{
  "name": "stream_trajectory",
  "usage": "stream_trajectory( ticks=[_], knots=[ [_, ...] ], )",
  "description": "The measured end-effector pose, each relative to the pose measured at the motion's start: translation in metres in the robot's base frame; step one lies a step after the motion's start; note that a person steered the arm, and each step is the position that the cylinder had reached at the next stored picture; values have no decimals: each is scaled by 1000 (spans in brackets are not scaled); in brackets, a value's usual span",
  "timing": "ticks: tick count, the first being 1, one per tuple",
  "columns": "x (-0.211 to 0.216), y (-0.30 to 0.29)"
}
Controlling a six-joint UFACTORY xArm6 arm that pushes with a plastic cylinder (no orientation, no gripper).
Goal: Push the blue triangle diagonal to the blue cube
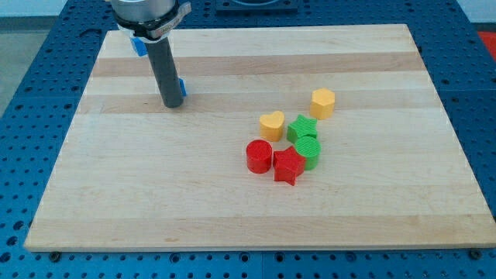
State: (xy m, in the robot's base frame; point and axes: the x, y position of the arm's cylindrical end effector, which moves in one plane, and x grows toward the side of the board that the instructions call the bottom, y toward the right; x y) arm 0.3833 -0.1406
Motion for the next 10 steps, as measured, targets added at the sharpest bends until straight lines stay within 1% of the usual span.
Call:
stream_trajectory(
  ticks=[1,2,3,4,5,6,7,9,10],
  knots=[
    [-1,24],
    [-22,33],
    [-29,28],
    [4,27],
    [5,0],
    [-40,-23],
    [-59,-27],
    [-43,3],
    [-48,47]
  ],
)
